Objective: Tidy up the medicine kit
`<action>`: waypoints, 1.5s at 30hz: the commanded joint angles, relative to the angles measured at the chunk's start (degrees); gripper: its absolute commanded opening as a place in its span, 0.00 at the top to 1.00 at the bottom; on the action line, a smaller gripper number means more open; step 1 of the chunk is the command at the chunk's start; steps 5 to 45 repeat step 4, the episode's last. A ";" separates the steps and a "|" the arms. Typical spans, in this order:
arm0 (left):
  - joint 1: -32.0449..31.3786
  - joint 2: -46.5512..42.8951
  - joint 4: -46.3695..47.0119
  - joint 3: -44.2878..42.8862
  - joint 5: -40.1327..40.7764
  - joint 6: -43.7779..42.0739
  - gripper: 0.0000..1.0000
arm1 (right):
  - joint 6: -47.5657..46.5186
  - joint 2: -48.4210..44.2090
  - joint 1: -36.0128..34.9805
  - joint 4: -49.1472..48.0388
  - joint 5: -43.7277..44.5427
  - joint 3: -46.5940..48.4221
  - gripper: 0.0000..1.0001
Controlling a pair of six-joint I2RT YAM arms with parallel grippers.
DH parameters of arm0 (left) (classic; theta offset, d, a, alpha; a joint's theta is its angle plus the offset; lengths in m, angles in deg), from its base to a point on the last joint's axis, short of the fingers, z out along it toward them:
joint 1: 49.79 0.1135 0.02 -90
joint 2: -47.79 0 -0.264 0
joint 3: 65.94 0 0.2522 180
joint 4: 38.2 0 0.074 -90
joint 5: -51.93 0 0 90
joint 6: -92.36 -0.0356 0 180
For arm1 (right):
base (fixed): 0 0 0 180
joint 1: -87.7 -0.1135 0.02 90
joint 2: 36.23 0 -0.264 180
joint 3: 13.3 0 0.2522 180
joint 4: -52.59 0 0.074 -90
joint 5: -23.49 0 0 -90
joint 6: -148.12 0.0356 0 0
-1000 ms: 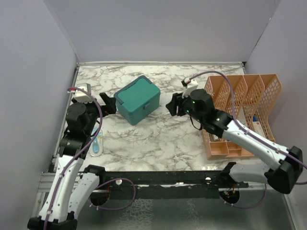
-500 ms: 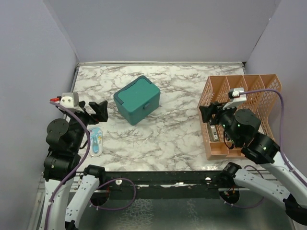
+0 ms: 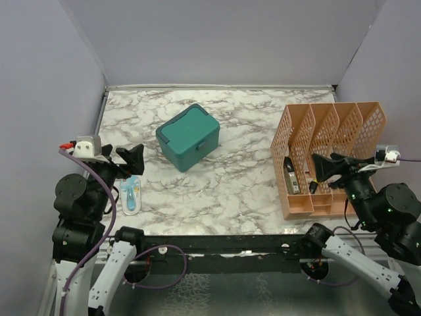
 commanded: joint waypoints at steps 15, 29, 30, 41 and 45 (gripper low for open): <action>-0.26 -0.71 -0.80 0.24 -1.54 1.03 0.01 | 0.47 -0.22 0.06 2.87 -0.14 -1.28 0.35; -0.26 -0.71 -0.80 0.24 -1.54 1.03 0.01 | 0.47 -0.22 0.06 2.87 -0.14 -1.28 0.35; -0.26 -0.71 -0.80 0.24 -1.54 1.03 0.01 | 0.47 -0.22 0.06 2.87 -0.14 -1.28 0.35; -0.26 -0.71 -0.80 0.24 -1.54 1.03 0.01 | 0.47 -0.22 0.06 2.87 -0.14 -1.28 0.35; -0.26 -0.71 -0.80 0.24 -1.54 1.03 0.01 | 0.47 -0.22 0.06 2.87 -0.14 -1.28 0.35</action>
